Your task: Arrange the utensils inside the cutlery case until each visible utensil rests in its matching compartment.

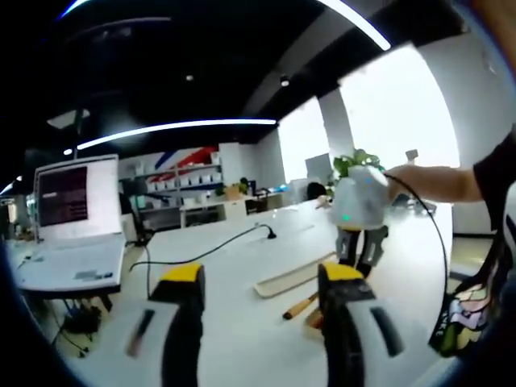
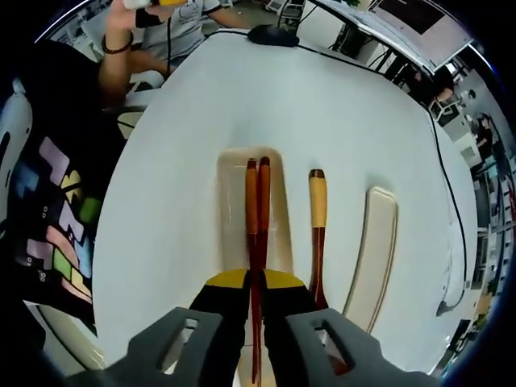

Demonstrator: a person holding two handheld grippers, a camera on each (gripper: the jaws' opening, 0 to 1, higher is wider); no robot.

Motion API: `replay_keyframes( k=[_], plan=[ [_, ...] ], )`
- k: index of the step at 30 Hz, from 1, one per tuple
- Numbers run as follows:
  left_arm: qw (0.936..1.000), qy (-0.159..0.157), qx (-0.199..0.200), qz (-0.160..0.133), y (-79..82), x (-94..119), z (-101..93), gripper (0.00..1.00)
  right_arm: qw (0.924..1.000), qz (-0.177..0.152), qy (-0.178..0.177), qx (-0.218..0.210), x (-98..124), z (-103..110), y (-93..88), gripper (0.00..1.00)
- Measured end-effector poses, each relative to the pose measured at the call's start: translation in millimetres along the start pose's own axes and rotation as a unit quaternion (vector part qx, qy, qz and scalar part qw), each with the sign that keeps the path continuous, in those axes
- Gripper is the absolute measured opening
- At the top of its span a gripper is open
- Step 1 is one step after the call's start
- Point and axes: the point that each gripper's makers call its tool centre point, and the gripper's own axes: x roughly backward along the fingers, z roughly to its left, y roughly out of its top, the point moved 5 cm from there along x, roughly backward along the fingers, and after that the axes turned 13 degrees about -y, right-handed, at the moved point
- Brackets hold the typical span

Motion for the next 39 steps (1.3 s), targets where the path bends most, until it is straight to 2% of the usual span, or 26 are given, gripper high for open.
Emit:
replay_keyframes(
  k=[6, 12, 18, 27, 32, 39],
  plan=[
    [1.0, 0.002, 0.001, 0.0, -0.4, 0.7, 0.7, 0.59, 0.9997, 0.013, 0.004, -0.022, -0.9, 0.0, -4.5, 0.07],
    [1.0, 0.0, 0.001, 0.002, -1.3, -0.3, 0.3, 0.59, 0.999, -0.003, 0.006, -0.043, 7.6, -5.2, -3.8, 0.11],
    [1.0, -0.002, 0.001, 0.003, -2.3, -1.1, -0.3, 0.59, 0.9984, -0.005, -0.005, -0.057, 16.5, -13.2, -8.1, 0.11],
    [1.0, 0.0, 0.002, 0.003, -2.4, 0.0, 1.3, 0.59, 0.998, 0.002, -0.002, -0.064, 17.8, -13.0, -18.6, 0.09],
    [1.0, -0.002, 0.001, 0.004, -3.0, -0.9, 1.2, 0.59, 0.9975, -0.01, -0.027, -0.065, 19.3, -30.0, -11.5, 0.09],
    [1.0, -0.001, 0.003, 0.002, -2.4, 0.3, 2.3, 0.59, 0.9978, -0.001, -0.044, -0.05, 9.3, -48.9, -5.7, 0.09]
  ],
)
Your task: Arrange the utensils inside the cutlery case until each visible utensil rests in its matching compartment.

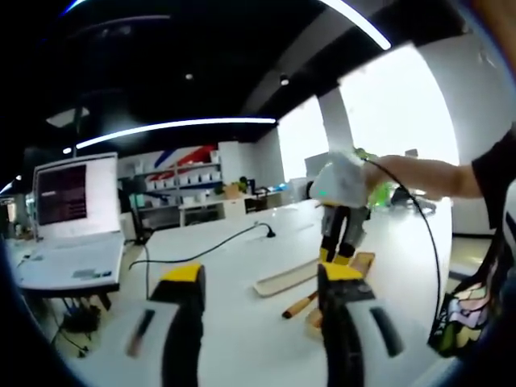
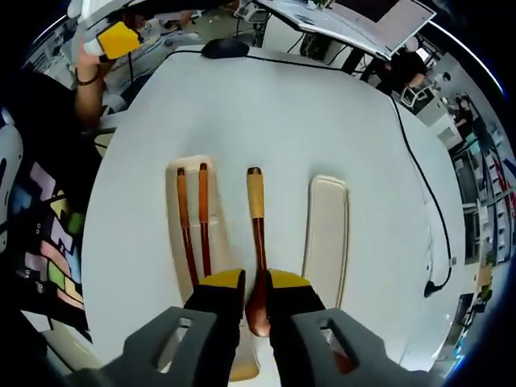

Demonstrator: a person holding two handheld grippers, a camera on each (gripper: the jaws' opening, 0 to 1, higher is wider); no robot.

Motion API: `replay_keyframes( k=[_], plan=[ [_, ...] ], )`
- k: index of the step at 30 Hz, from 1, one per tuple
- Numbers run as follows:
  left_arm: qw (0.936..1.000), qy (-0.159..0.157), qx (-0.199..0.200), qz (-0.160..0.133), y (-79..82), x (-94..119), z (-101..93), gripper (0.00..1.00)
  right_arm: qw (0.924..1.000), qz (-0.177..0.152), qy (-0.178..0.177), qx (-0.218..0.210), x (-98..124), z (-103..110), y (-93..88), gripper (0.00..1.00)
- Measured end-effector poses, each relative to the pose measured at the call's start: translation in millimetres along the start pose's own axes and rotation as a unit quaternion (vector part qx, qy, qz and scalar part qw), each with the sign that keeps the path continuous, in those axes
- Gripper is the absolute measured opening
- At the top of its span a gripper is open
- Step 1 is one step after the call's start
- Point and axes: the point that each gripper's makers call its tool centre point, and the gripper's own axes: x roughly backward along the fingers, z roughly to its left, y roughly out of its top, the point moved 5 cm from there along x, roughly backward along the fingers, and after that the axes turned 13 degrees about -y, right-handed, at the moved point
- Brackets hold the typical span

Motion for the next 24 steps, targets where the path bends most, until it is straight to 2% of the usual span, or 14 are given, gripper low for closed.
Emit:
replay_keyframes(
  k=[13, 17, 24],
  plan=[
    [1.0, 0.003, 0.004, -0.002, 0.3, 1.0, 3.4, 0.58, 0.9995, 0.02, 0.025, 0.006, -27.8, 2.9, 0.5, 0.11],
    [1.0, 0.003, 0.004, -0.001, -0.4, 0.4, 3.6, 0.58, 0.9993, 0.031, 0.019, 0.013, -29.5, 2.4, -3.5, 0.11],
    [1.0, 0.005, 0.007, 0.005, -4.3, -0.6, 6.4, 0.58, 0.9995, 0.03, 0.014, 0.003, -33.2, 0.1, -6.2, 0.11]
  ],
)
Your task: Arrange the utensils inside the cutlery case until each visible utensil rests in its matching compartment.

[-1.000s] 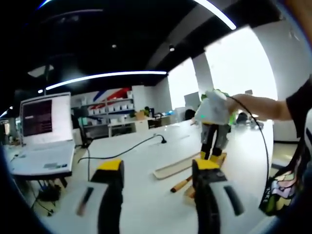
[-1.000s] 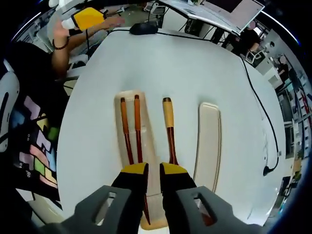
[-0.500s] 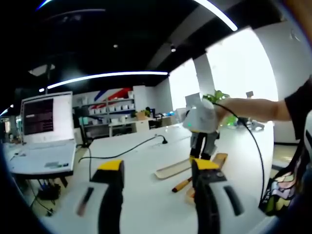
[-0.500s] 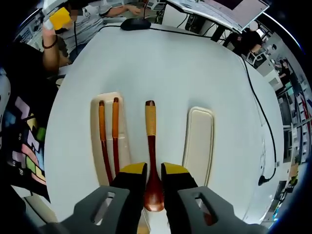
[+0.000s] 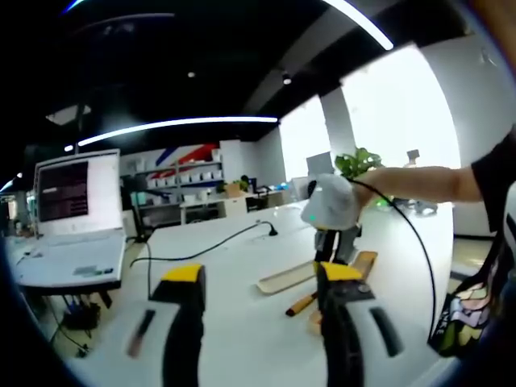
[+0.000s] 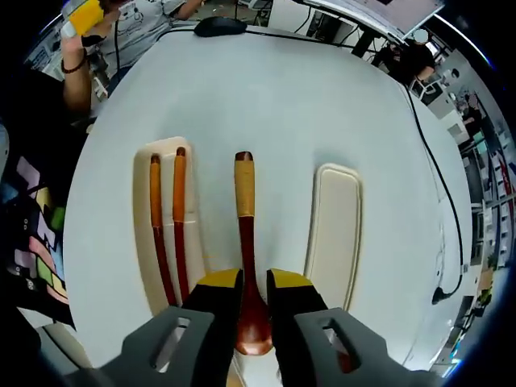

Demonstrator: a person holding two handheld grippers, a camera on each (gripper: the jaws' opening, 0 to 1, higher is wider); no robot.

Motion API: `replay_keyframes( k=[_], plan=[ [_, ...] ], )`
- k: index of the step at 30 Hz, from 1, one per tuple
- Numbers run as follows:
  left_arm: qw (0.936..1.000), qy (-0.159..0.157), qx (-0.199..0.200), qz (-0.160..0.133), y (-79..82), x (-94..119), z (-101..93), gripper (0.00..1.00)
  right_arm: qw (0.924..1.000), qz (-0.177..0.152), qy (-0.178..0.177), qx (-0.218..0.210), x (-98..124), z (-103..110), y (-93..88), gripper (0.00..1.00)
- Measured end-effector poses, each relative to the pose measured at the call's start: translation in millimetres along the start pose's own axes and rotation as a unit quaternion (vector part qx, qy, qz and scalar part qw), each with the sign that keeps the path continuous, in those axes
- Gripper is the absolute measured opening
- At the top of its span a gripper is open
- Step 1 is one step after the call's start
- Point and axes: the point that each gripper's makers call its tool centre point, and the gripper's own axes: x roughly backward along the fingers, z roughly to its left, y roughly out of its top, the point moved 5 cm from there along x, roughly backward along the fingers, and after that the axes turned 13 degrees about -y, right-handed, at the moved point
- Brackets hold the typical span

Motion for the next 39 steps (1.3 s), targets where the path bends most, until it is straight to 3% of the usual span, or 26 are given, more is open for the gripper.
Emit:
replay_keyframes(
  k=[5, 15, 19, 23, 39],
  plan=[
    [1.0, 0.005, 0.003, 0.004, -3.1, -0.6, 3.2, 0.58, 0.9999, -0.009, 0.003, 0.005, 0.6, 5.2, -0.9, 0.05],
    [0.9999, 0.001, 0.003, 0.016, -8.7, -4.8, 1.0, 0.58, 0.9994, -0.019, -0.026, 0.016, -0.1, 4.0, -0.6, 0.04],
    [0.9999, 0.004, 0.006, 0.015, -9.2, -5.0, 4.1, 0.58, 0.9997, -0.025, -0.007, 0.002, 1.7, 8.0, -0.4, 0.04],
    [0.9998, 0.002, 0.007, 0.019, -11.5, -7.1, 3.9, 0.58, 0.9994, -0.028, -0.017, 0.011, 2.0, 5.4, 0.9, 0.04],
    [0.9998, 0.001, 0.008, 0.016, -9.7, -5.7, 1.9, 0.58, 0.998, -0.021, -0.047, 0.036, 39.2, 3.9, 3.1, 0.04]
  ],
)
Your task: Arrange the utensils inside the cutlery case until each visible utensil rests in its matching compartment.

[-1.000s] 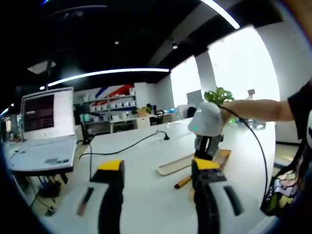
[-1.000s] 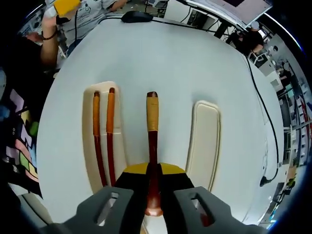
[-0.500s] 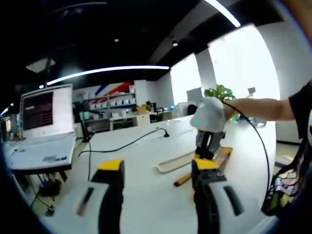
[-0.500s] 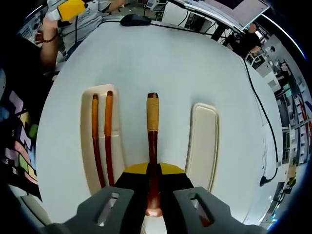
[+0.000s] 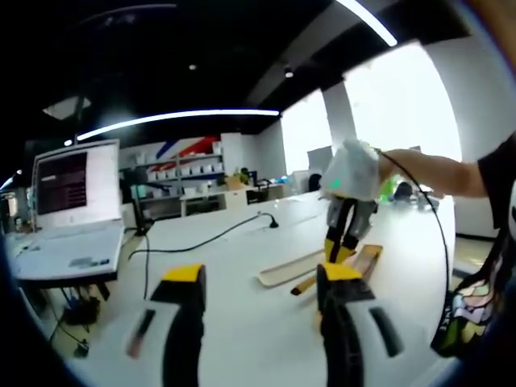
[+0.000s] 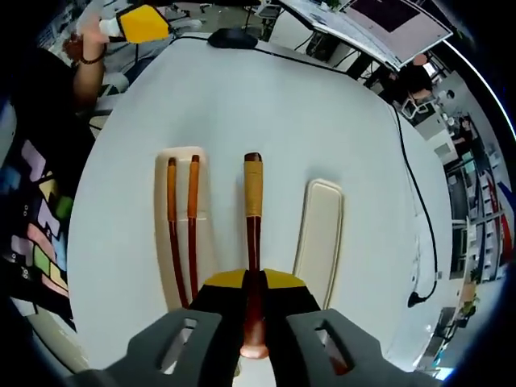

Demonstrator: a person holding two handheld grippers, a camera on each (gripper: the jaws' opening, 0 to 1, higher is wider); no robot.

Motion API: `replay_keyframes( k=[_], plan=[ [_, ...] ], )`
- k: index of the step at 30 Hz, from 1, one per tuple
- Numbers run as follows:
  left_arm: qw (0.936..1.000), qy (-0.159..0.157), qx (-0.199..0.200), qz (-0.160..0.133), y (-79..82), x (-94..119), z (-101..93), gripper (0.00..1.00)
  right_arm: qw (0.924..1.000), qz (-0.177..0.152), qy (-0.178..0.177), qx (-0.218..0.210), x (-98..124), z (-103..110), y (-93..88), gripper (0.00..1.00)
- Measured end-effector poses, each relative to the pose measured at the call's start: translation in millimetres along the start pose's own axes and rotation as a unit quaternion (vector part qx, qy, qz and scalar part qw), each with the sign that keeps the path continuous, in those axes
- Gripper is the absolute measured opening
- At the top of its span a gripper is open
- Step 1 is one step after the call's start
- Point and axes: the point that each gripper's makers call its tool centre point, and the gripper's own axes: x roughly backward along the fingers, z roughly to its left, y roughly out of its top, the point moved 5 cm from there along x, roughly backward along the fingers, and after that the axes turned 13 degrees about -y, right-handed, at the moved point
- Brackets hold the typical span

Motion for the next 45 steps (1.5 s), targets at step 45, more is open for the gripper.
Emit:
replay_keyframes(
  k=[45],
  plan=[
    [1.0, 0.0, 0.003, -0.004, 0.0, 0.8, -0.2, 0.57, 0.9969, -0.002, 0.069, 0.038, -2.9, 47.6, -15.8, 0.04]
  ],
)
